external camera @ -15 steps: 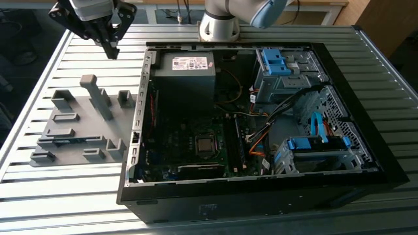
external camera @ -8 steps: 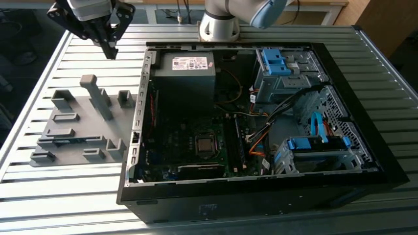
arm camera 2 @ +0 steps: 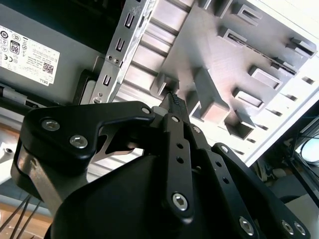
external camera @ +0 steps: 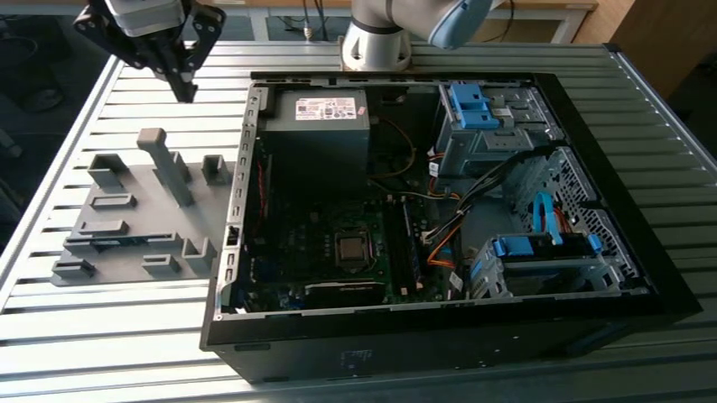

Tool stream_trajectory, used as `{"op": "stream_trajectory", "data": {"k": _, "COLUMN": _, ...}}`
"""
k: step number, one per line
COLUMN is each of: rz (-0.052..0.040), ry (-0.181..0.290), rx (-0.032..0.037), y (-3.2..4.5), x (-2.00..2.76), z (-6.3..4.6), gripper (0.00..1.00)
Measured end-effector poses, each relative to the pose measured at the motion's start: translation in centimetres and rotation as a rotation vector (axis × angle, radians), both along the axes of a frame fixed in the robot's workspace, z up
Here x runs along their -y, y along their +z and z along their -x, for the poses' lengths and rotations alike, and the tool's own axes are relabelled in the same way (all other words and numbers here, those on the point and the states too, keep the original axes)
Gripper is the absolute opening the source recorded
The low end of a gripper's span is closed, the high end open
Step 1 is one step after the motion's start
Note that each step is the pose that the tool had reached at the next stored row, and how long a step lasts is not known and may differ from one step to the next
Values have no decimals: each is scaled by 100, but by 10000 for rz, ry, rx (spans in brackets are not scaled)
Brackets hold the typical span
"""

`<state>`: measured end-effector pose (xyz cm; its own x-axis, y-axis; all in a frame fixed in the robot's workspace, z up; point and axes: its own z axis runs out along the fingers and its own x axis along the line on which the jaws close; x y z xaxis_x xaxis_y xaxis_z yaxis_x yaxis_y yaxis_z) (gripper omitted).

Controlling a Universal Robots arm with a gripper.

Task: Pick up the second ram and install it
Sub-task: 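Reach for the second ram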

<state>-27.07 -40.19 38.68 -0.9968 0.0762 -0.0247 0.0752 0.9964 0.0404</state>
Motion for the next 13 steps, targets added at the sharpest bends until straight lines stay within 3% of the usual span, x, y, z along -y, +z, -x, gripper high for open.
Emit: {"op": "stream_trajectory", "data": {"k": 13, "rz": 26, "ry": 0, "rx": 0, "y": -2, "x": 22, "z": 43, "gripper": 11}}
